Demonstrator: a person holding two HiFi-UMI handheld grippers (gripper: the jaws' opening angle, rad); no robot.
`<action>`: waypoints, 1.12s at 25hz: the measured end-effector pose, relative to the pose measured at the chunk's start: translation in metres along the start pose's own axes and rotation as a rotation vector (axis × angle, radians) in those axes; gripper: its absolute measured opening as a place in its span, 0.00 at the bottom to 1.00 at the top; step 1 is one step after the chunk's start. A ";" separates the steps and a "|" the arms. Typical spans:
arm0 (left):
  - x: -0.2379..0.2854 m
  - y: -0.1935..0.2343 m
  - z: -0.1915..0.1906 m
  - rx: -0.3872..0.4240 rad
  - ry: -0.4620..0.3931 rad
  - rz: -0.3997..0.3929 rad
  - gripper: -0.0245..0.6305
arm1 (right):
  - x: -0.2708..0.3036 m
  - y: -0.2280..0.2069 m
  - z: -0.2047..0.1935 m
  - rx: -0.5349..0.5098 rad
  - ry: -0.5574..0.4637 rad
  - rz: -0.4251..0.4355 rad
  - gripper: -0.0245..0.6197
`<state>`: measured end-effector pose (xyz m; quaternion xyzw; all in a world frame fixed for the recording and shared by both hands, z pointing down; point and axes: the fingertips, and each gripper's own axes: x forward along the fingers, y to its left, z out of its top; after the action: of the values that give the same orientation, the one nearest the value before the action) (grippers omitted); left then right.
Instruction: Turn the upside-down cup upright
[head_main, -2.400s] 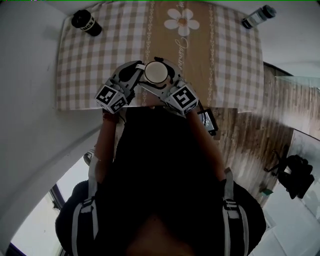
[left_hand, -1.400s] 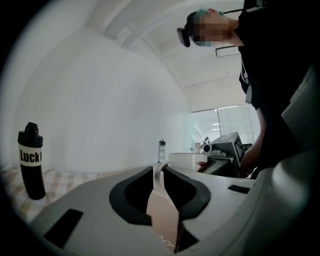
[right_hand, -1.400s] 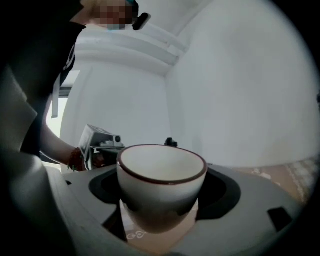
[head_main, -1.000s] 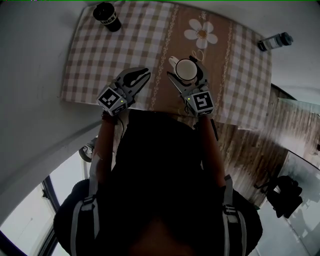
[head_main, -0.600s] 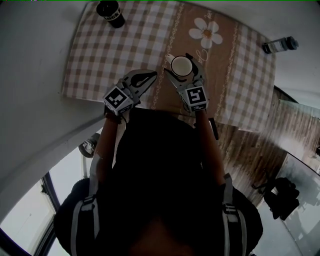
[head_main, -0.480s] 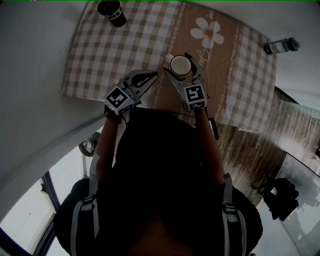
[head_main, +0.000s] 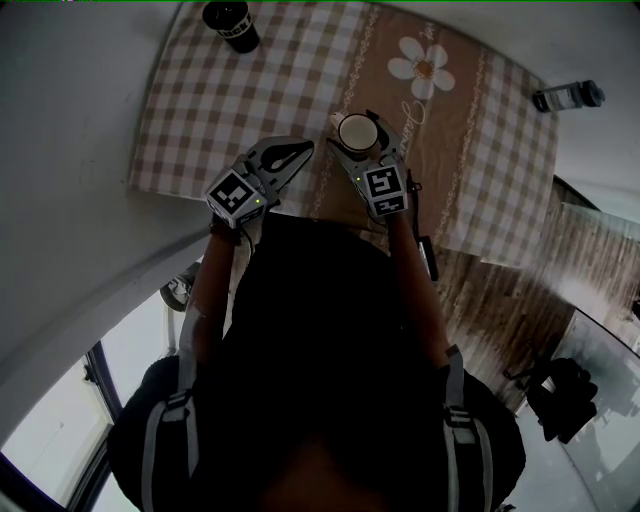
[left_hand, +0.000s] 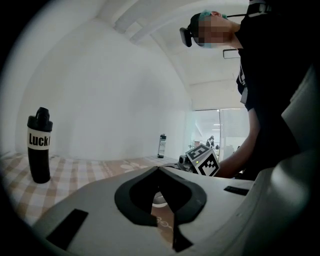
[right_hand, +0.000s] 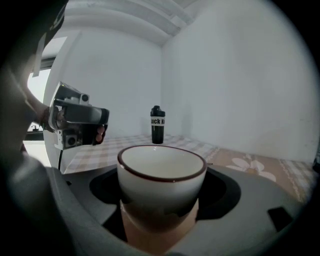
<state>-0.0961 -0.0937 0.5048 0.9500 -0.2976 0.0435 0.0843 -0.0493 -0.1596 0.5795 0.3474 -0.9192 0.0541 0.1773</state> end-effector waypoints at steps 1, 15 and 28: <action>0.000 0.000 -0.001 -0.003 -0.003 -0.007 0.03 | 0.001 0.001 -0.003 -0.001 0.009 -0.001 0.69; 0.001 -0.002 0.000 0.001 0.009 -0.028 0.03 | 0.007 0.005 -0.015 0.033 0.022 -0.050 0.69; 0.006 -0.027 -0.016 0.002 0.049 -0.063 0.03 | -0.006 0.010 -0.025 -0.044 0.021 -0.093 0.68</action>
<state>-0.0761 -0.0722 0.5173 0.9577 -0.2652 0.0643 0.0919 -0.0443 -0.1429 0.6005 0.3852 -0.9011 0.0291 0.1968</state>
